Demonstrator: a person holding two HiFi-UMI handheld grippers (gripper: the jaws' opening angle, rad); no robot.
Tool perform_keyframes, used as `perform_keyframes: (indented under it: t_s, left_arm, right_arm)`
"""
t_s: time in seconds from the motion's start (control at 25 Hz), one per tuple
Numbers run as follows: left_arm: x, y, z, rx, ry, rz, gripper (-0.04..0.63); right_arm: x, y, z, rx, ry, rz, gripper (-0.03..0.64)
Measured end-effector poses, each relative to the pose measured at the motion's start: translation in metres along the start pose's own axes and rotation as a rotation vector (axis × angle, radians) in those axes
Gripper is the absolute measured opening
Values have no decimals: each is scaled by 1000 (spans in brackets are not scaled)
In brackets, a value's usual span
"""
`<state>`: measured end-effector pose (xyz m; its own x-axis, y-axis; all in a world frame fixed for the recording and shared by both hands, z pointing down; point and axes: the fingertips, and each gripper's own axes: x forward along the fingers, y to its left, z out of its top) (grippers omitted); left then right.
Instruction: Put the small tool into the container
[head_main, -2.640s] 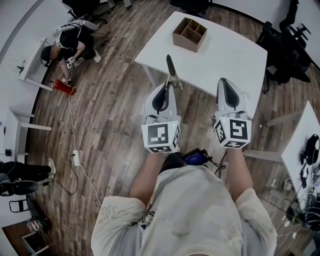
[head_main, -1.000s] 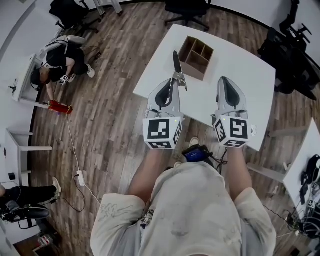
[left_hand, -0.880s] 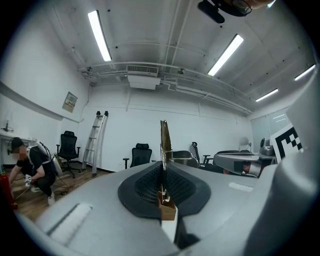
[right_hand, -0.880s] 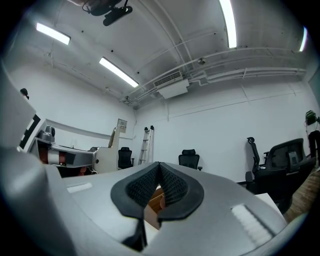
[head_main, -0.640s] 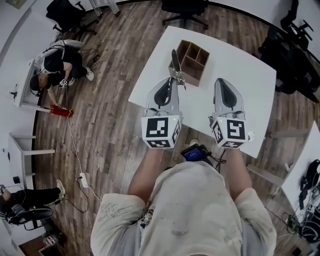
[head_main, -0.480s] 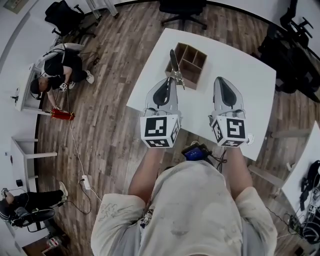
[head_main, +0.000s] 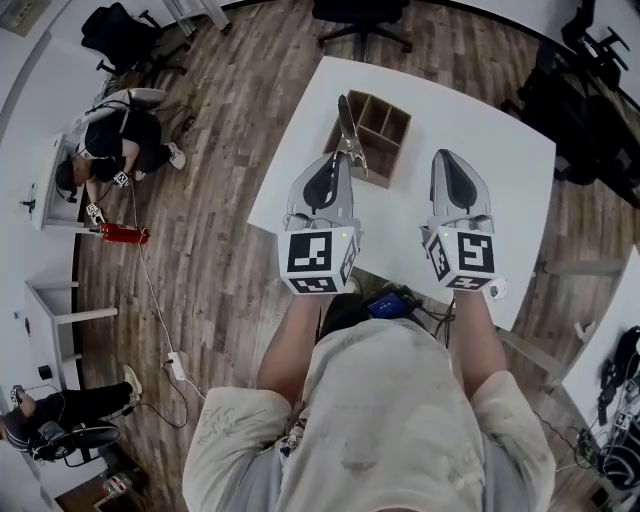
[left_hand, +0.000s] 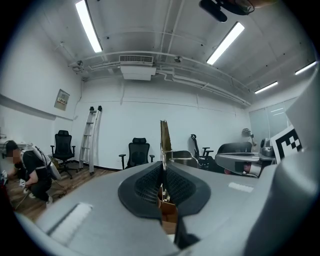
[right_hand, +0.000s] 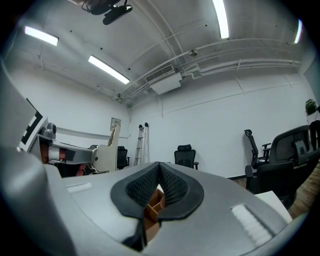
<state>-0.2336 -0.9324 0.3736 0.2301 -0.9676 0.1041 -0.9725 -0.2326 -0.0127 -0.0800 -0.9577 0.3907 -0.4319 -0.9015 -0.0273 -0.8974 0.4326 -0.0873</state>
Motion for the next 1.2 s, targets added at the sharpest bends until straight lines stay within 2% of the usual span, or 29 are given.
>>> perform_keyframes:
  t_s: [0.2, 0.48, 0.84, 1.2]
  left_arm:
    - [44, 60, -15, -6, 57, -32, 20]
    - [73, 103, -23, -18, 140, -64, 20]
    - [131, 116, -32, 2, 270, -80, 20]
    - [152, 126, -51, 54, 351, -83, 21]
  right_arm:
    - [59, 19, -14, -10, 21, -34, 6]
    - [98, 36, -13, -20, 28, -60, 6]
    - [136, 9, -15, -9, 39, -79, 6]
    - [139, 8, -22, -4, 47, -93, 6]
